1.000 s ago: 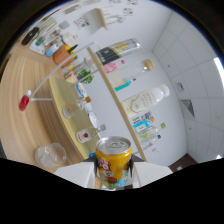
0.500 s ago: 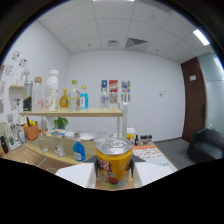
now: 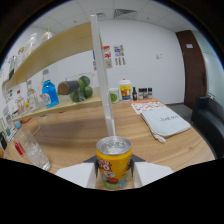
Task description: Make me a cup of Vodka Sunrise.
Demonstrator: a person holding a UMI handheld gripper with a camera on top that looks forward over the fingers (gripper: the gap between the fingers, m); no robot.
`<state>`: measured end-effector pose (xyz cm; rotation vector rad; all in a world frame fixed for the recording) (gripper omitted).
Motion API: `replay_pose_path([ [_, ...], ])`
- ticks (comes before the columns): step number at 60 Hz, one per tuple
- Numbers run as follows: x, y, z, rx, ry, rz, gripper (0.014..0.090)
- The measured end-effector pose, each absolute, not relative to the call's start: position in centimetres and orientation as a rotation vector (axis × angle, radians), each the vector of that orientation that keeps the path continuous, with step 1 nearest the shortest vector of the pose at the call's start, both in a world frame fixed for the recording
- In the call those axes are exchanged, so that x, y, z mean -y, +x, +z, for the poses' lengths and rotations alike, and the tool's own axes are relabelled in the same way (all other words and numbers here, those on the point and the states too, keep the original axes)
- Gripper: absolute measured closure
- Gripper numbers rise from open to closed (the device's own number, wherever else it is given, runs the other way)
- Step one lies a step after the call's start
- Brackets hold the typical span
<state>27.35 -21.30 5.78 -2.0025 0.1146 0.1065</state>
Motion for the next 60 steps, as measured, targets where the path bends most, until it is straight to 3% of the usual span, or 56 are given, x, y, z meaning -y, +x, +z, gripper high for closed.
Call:
replay_pose_path([
  [37, 23.3, 27.3, 3.6, -0.083, -2.082, 0.008, 0.0505],
  [40, 23.5, 27.6, 3.3, -0.098, -2.110, -0.008, 0.0444],
  [45, 23.9, 28.1, 4.4, -0.117, -2.106, -0.052, 0.0185],
  [60, 27.8, 25.8, 10.9, -0.117, -2.067, -0.139, 0.0190],
])
